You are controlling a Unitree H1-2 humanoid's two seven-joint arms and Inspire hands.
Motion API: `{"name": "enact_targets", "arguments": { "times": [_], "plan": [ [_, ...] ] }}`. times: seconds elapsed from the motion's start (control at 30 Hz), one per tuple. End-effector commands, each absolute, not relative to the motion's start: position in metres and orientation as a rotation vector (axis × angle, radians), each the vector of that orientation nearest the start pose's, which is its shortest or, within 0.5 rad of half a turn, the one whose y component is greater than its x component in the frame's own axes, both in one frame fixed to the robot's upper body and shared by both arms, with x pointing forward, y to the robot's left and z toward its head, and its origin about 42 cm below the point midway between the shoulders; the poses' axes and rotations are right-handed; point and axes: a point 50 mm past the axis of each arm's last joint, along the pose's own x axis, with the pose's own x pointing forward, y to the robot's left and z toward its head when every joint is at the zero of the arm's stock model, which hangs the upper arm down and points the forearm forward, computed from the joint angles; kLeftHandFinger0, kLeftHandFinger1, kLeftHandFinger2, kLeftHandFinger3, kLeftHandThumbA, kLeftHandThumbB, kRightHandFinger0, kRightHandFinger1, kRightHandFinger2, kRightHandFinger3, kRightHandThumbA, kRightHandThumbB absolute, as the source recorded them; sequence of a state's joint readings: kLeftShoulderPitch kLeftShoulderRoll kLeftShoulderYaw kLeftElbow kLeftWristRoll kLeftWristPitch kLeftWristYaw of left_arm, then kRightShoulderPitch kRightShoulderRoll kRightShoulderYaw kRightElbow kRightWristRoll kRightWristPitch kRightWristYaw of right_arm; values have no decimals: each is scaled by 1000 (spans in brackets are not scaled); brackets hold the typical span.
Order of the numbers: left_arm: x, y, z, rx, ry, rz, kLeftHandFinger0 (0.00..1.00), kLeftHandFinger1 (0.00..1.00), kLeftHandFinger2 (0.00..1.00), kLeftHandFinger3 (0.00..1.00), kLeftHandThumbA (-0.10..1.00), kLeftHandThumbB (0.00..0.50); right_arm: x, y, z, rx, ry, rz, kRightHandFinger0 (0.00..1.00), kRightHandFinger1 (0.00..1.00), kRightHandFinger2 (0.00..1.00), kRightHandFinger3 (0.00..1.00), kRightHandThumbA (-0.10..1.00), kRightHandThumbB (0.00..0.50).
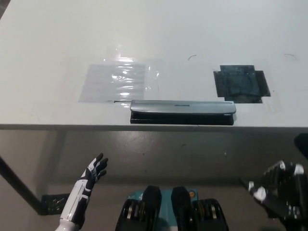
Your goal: The paper pin puncher is placed at the center of the table and close to the robot and the robot uses its right fist to press on the paper pin puncher
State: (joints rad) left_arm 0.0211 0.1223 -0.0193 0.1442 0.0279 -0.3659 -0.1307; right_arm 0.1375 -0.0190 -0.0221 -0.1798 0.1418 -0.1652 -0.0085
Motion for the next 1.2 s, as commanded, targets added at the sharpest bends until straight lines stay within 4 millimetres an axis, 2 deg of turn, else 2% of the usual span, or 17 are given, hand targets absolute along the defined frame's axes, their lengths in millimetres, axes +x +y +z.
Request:
{"name": "enact_targets", "arguments": {
  "times": [0.0, 0.07, 0.17, 0.27, 0.3, 0.4, 0.6, 0.67, 0.83, 0.97, 1.17],
  "plan": [
    [271, 245, 83, 153, -223, -184, 1000, 1000, 1000, 1000, 1000, 253, 230, -236, 105, 11, -239, 29, 1000, 1000, 1000, 1000, 1000, 240],
    [269, 245, 82, 167, -222, -185, 1000, 1000, 1000, 1000, 1000, 241, 226, -236, 96, 7, -221, 48, 1000, 1000, 1000, 1000, 1000, 198],
    [267, 244, 78, 155, -214, -182, 1000, 1000, 1000, 1000, 1000, 239, 221, -235, 84, 15, -182, 39, 1000, 1000, 1000, 1000, 1000, 207],
    [265, 244, 77, 150, -211, -181, 1000, 1000, 1000, 1000, 1000, 229, 223, -234, 76, -18, -174, 43, 1000, 1000, 1000, 1000, 1000, 267],
    [262, 245, 75, 150, -206, -183, 1000, 1000, 1000, 1000, 1000, 230, 223, -233, 72, -14, -160, 56, 1000, 1000, 1000, 1000, 1000, 254],
    [259, 243, 73, 142, -193, -188, 1000, 1000, 1000, 1000, 1000, 228, 220, -234, 68, -5, -148, 47, 1000, 1000, 1000, 1000, 1000, 238],
    [257, 241, 71, 149, -192, -195, 1000, 1000, 1000, 1000, 1000, 231, 218, -233, 63, 0, -133, 42, 1000, 1000, 1000, 1000, 1000, 294],
    [256, 241, 69, 143, -183, -198, 1000, 1000, 1000, 1000, 1000, 249, 217, -234, 62, 1, -131, 47, 1000, 1000, 1000, 1000, 1000, 287],
    [252, 240, 67, 163, -182, -197, 1000, 1000, 1000, 1000, 1000, 229, 214, -233, 59, 8, -126, 54, 1000, 1000, 1000, 1000, 1000, 275],
    [250, 241, 66, 158, -172, -196, 1000, 1000, 1000, 1000, 1000, 243, 213, -232, 57, 3, -113, 62, 1000, 1000, 1000, 1000, 1000, 285],
    [246, 240, 62, 138, -161, -197, 1000, 1000, 1000, 1000, 1000, 250, 209, -233, 53, 9, -100, 70, 1000, 1000, 1000, 1000, 1000, 263]
  ]
}}
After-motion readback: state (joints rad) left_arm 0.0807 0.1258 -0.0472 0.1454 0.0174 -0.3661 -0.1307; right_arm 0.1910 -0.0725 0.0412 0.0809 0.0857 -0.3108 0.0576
